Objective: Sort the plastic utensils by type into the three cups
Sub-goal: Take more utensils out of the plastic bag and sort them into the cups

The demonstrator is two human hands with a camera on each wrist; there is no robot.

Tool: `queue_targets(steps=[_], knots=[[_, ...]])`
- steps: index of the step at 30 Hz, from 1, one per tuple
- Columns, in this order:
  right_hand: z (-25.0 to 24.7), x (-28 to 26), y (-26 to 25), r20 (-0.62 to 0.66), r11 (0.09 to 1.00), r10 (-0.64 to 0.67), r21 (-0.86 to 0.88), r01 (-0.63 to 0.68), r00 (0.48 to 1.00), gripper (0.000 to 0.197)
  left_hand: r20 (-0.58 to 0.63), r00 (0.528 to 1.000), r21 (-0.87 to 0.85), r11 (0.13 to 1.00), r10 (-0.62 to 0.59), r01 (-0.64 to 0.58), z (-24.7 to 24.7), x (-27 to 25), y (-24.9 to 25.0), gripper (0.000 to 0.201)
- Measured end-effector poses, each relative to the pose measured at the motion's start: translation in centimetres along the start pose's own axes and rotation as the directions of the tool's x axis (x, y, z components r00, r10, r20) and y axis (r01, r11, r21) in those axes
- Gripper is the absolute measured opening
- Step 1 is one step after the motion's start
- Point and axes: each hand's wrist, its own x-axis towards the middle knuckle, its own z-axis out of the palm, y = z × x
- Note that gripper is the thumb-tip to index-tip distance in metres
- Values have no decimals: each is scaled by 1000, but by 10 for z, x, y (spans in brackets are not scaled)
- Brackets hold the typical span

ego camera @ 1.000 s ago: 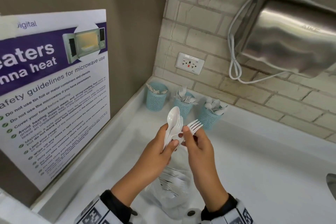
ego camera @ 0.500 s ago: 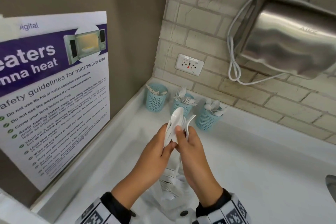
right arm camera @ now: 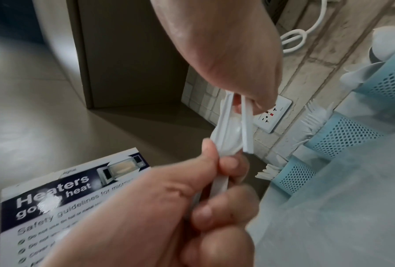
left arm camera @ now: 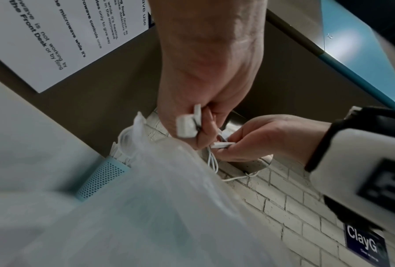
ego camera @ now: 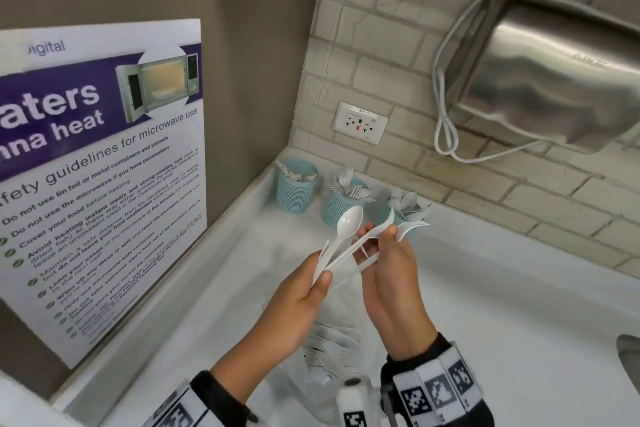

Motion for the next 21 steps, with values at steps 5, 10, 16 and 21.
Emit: queue_targets(steps=[5, 10, 16, 21], knots=[[-3, 23, -18, -32, 974, 52, 221, -44, 998, 23, -79, 995, -75, 996, -58, 52, -5, 2, -5, 25], [-3, 63, -24, 92, 962, 258, -113, -247, 962, 16, -102, 977, -171, 971, -188, 169, -11, 6, -2, 30], [9, 107, -36, 84, 980, 128, -165, -113, 988, 31, -101, 961, -241, 944, -256, 226, -17, 7, 2, 31], [12, 150, -43, 46, 984, -80, -155, 86, 996, 37, -106, 951, -245, 935, -290, 257, -21, 8, 3, 30]])
